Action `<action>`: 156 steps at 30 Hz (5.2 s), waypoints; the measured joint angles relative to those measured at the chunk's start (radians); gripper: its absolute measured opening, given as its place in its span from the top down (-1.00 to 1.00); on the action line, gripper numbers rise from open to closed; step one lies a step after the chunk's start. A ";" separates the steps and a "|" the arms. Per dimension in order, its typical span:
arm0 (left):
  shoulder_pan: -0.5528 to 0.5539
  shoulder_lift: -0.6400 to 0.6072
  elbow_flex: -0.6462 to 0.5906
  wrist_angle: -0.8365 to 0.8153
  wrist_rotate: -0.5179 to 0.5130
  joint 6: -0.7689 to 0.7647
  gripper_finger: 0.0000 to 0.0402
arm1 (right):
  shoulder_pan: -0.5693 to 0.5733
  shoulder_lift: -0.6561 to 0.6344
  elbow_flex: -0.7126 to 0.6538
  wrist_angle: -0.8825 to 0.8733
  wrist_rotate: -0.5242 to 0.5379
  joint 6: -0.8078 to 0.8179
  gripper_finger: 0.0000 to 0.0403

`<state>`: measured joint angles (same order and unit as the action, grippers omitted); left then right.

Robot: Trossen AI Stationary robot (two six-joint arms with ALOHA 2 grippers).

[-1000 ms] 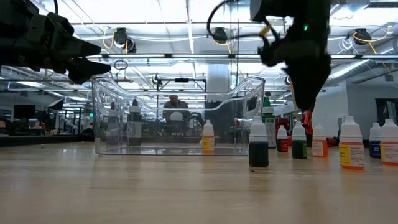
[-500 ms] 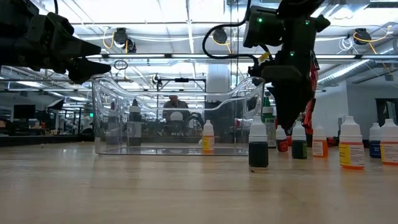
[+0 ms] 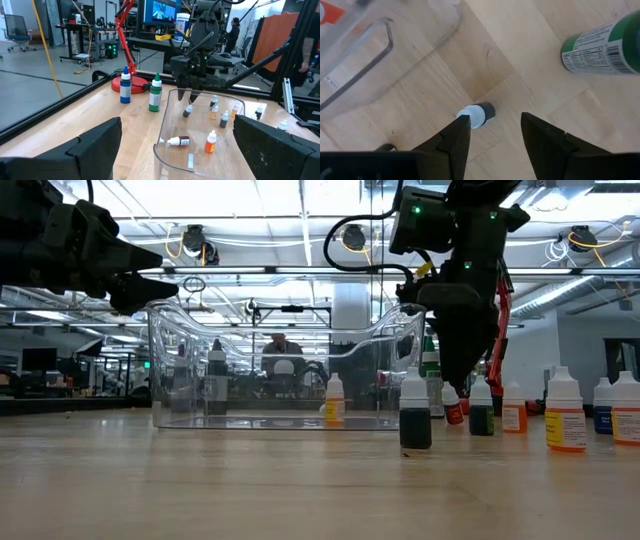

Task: Pick & Place food coloring
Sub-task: Put the red food coloring bottle into the transparent bin

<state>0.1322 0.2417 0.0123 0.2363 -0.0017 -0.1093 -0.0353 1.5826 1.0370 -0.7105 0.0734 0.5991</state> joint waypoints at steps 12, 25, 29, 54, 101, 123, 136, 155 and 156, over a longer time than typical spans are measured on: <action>0.000 0.000 0.000 0.000 0.000 0.000 -0.89 | -0.017 -0.019 0.001 0.007 -0.031 -0.002 0.20; 0.000 0.000 0.000 0.000 0.000 0.000 -0.89 | -0.004 -0.006 -0.004 0.001 0.009 -0.023 0.20; 0.000 0.000 0.000 0.000 0.000 0.000 -0.89 | -0.004 0.011 -0.018 0.022 0.004 -0.036 0.20; 0.000 0.000 0.000 0.000 0.000 0.000 -0.89 | -0.003 0.056 -0.021 0.048 0.000 -0.052 0.21; 0.000 0.000 0.000 0.000 0.000 0.000 -0.89 | -0.003 0.056 -0.021 0.033 0.001 -0.040 0.21; 0.000 0.000 0.000 0.000 0.000 0.000 -0.89 | -0.006 0.056 -0.087 0.146 -0.052 -0.039 0.21; 0.000 0.000 0.000 0.000 0.000 0.000 -0.89 | -0.009 0.056 -0.086 0.146 -0.049 -0.048 0.41; 0.000 0.000 0.000 0.000 0.000 0.000 -0.89 | 0.108 -0.007 0.026 0.026 0.163 -0.164 0.73; 0.000 0.000 0.000 0.000 0.000 0.000 -0.89 | 0.122 -0.008 0.061 -0.005 0.183 -0.164 0.73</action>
<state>0.1322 0.2420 0.0121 0.2361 -0.0018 -0.1093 0.0863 1.5746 1.0982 -0.7157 0.2564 0.4350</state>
